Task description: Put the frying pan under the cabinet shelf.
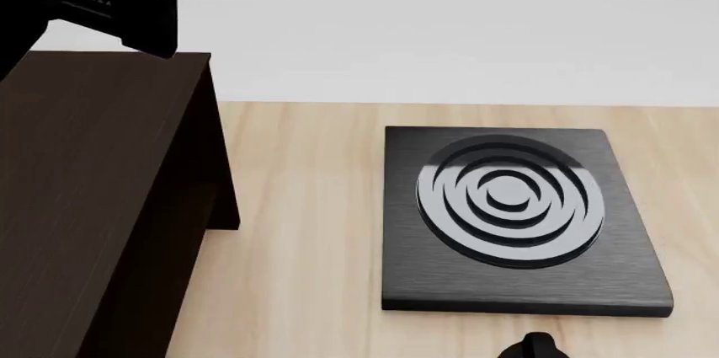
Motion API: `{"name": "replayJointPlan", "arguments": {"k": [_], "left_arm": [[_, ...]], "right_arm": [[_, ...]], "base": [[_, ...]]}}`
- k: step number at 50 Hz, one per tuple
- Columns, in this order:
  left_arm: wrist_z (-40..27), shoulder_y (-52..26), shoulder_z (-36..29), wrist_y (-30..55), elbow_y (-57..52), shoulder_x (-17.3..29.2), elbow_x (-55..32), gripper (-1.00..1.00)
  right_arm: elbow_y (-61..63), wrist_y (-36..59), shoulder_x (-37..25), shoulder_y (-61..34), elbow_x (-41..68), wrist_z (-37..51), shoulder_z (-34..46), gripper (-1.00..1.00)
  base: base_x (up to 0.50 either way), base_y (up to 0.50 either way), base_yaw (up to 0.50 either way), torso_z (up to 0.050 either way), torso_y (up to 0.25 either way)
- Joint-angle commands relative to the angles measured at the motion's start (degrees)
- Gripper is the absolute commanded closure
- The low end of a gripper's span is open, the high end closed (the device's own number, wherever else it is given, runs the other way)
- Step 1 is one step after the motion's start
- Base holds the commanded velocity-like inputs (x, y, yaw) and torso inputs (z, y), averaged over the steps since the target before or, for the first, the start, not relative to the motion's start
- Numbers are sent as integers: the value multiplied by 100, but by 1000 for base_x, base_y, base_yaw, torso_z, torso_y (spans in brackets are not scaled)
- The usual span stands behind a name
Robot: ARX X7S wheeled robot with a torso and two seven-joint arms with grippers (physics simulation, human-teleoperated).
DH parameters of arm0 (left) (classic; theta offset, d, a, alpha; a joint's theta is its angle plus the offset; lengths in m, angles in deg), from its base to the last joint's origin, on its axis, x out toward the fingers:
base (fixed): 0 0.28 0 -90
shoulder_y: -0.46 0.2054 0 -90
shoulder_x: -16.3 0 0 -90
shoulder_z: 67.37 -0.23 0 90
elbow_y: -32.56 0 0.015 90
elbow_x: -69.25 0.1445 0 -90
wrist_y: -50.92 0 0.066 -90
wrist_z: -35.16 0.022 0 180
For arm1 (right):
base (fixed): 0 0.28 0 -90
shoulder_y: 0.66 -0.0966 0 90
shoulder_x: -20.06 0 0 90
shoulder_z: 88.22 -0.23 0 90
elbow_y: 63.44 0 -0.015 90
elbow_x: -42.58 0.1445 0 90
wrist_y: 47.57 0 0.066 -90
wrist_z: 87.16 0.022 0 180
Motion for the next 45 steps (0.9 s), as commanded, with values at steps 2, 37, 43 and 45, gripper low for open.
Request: {"name": "replayJointPlan", "arguments": {"k": [2,37,43,45], "left_arm": [[27,-49,-75,-46,91,-36,65,-100],[33,-70,-78,-118,90,51,-2,-100],[44,-69,-72,-159,117,46,1,-100],[47,-60,-79,-171,117,44,4,-100]], "right_arm": [[717,0,-132,1636,1146,315,-2060,-100],[1454,-213,-193,4114,2430,670,-4340,-100],[1587,-201,-160,4271,2179,490,-4225,-100],[1632,-178,-214,4307,2006,480,-4036,-100]], "base": [[0,0,0,0,0],[0,0,0,0,0],[0,0,0,0,0],[0,0,0,0,0]]}}
